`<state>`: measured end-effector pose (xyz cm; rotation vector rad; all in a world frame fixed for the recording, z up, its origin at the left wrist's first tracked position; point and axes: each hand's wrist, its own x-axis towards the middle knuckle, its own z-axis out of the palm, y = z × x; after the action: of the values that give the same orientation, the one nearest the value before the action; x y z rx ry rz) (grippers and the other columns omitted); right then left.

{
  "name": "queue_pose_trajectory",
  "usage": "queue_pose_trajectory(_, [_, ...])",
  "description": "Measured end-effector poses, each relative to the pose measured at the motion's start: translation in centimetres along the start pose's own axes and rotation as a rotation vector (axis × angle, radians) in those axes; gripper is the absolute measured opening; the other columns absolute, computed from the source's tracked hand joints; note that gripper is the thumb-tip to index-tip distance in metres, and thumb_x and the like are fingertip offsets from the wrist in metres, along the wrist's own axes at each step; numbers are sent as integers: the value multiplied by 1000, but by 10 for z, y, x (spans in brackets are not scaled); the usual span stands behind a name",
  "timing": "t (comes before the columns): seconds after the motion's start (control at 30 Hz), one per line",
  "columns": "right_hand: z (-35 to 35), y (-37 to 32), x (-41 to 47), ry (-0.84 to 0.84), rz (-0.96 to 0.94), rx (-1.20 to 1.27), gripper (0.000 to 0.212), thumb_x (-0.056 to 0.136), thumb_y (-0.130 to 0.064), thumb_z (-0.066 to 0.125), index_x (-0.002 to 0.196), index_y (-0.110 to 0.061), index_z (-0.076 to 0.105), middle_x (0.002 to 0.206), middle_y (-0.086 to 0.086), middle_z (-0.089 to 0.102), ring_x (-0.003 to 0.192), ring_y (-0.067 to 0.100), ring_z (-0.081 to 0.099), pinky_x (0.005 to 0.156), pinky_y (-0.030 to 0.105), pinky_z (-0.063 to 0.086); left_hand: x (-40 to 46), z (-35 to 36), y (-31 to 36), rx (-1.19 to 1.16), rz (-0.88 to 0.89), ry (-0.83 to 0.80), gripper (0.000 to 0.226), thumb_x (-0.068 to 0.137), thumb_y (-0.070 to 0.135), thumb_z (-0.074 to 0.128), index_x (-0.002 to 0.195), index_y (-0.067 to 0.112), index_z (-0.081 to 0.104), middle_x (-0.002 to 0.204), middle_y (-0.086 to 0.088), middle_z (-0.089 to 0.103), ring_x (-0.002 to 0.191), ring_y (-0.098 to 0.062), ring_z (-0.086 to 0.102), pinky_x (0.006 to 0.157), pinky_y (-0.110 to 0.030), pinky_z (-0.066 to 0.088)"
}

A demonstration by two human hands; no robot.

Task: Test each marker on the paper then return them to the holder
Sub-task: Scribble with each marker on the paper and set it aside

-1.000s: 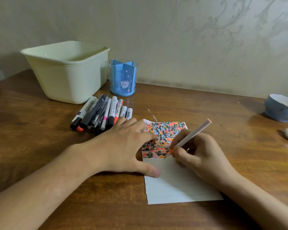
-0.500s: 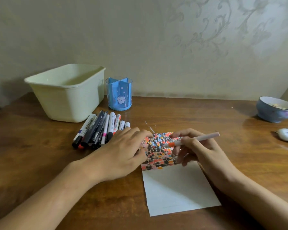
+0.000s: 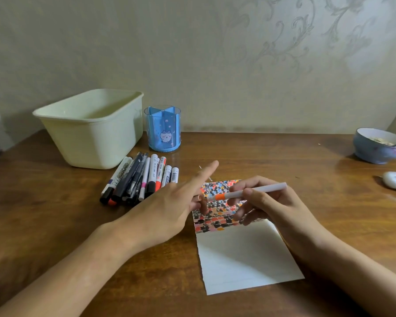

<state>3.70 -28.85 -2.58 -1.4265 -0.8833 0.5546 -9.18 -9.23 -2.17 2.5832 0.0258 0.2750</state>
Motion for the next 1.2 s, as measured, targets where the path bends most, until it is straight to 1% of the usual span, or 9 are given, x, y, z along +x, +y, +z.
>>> queue_pose_trajectory(0.13, [1,0,0,22,4,-12,25,90,-24,59,102,-4,70,93,16,74,74,25,71,64,29,57,0,-1,2,-33,-8,-12,83,103,16,48,150,55,-9,93,10,63,96,1,59,78,-14,48])
queue_pose_trajectory(0.27, [3,2,0,-32,-2,-54,18,93,-21,61,102,-13,74,97,11,75,76,26,71,65,31,57,-1,-1,5,-31,-5,-25,81,103,14,48,152,52,-4,80,13,56,88,3,57,70,-12,44])
queue_pose_trajectory(0.43, [4,3,-1,-65,-6,-75,16,96,-23,62,103,-20,76,101,11,75,79,30,72,67,32,57,-3,-1,5,0,-27,0,71,102,19,50,151,55,12,122,13,63,111,3,58,93,-21,51])
queue_pose_trajectory(0.57, [2,2,0,-42,7,-71,25,93,-30,56,103,-17,76,94,9,75,80,32,73,68,35,57,-3,-6,3,87,-16,103,29,97,31,58,124,40,55,104,22,61,101,9,55,73,-9,47])
queue_pose_trajectory(0.63, [2,2,0,-31,7,-66,26,92,-29,55,105,-17,74,97,9,75,79,32,73,67,33,57,-3,-8,2,138,-17,148,10,95,39,59,103,35,62,95,21,63,94,6,55,65,-10,42])
queue_pose_trajectory(0.7, [1,2,0,-27,7,-41,22,90,-28,60,105,-14,70,100,9,75,78,30,73,66,30,57,-3,-9,2,160,-16,169,10,93,45,58,91,36,61,82,20,62,84,2,56,63,-12,37])
queue_pose_trajectory(0.83, [-3,3,0,-11,-9,-81,12,91,-19,71,99,-10,72,92,9,76,76,22,73,65,28,56,-3,-9,4,168,-44,160,10,93,44,60,88,36,64,63,18,55,73,-2,58,57,-16,37])
queue_pose_trajectory(1.03, [-5,6,2,21,-55,-189,20,80,-21,73,98,-15,79,88,6,78,75,20,74,68,30,60,-3,-9,4,133,-65,180,9,92,40,63,88,33,68,62,14,58,67,-7,59,63,-29,50])
queue_pose_trajectory(1.2, [-4,5,3,20,-63,-203,23,80,-23,72,100,-12,77,87,6,79,80,25,76,73,39,60,-4,-6,4,177,7,234,13,91,37,65,78,33,65,59,12,57,62,-10,57,55,-26,45])
